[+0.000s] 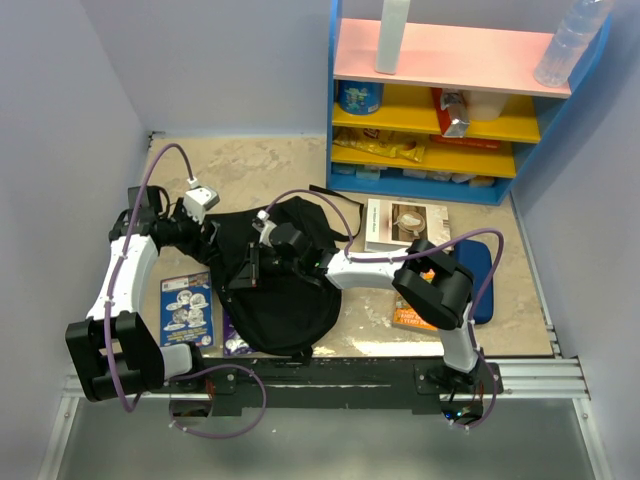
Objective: Pack the student bag
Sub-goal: Unzip the student bag at the center of the board.
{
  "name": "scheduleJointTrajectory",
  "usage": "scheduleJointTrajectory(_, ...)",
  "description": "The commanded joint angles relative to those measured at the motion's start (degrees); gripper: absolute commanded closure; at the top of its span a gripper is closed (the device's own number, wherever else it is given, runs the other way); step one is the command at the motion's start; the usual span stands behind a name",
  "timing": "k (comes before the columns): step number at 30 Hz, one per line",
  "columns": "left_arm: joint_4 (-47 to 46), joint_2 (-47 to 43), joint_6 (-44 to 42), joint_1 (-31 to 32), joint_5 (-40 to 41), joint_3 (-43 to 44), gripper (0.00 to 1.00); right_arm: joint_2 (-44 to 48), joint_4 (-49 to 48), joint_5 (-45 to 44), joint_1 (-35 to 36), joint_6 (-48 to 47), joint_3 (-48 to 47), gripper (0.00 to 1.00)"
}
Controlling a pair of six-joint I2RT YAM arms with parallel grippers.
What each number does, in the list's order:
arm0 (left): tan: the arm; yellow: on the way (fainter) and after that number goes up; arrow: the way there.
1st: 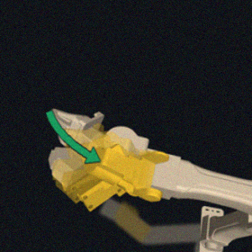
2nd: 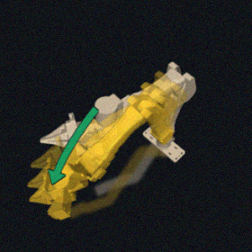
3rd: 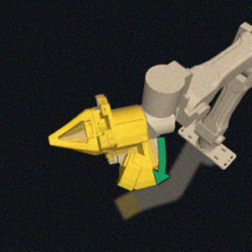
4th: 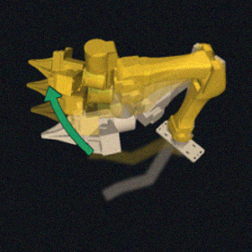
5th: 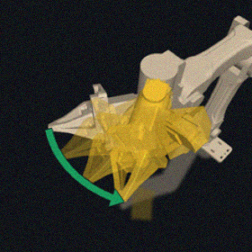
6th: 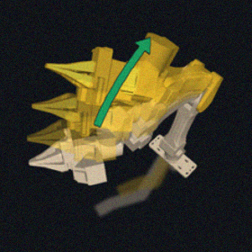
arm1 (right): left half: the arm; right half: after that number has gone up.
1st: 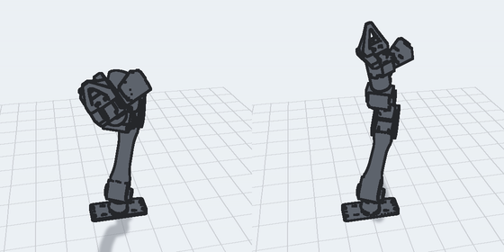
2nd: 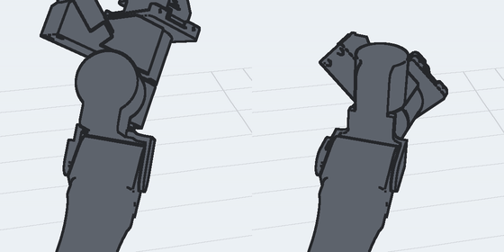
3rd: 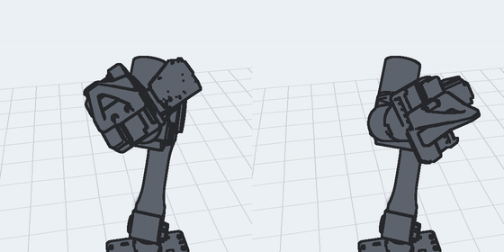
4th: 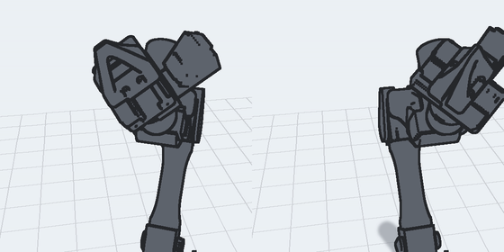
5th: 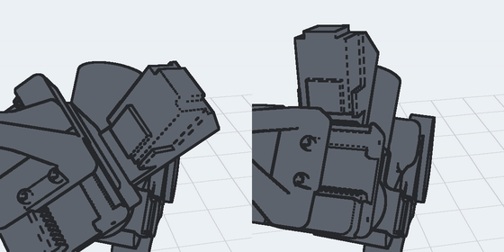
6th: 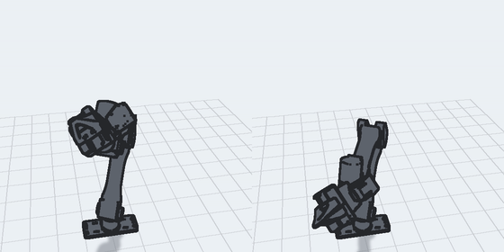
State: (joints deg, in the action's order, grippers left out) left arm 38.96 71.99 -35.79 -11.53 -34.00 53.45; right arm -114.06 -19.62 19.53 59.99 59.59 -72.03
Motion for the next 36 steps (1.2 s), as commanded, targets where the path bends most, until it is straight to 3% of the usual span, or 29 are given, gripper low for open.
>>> scheduleJointTrajectory(1, -1.7, -1.1, -0.9, 0.2, 0.4, -0.3, 0.22, 1.7, -2.6, 1.4, 0.0, 0.8, 0.0, 0.96)
scheduleJointTrajectory(5, -1.2, -1.3, -1.0, 0.2, 0.3, 0.0, 0.22, 2.0, -2.5, 1.5, 0.0, 0.8, 0.5, 1.00)
scheduleJointTrajectory(12, 7.3, -2.6, -7.5, 0.1, -3.3, 3.8, 0.00, 4.9, -1.6, -0.7, 0.0, 0.0, 1.9, 1.00)
scheduleJointTrajectory(26, 23.7, -4.0, -31.6, 0.1, -10.0, 4.0, 0.00, 9.4, 1.7, -3.9, 0.0, -1.9, 3.5, 1.00)
scheduleJointTrajectory(31, 25.4, -5.9, -40.1, -0.1, -10.0, 0.3, 0.07, 10.3, 3.3, -4.7, 0.0, -2.9, 3.1, 1.00)
scheduleJointTrajectory(36, 36.4, -2.1, -58.5, -1.4, -12.0, 0.8, 0.15, 11.0, 4.6, -5.5, 0.0, -3.7, 2.9, 1.00)
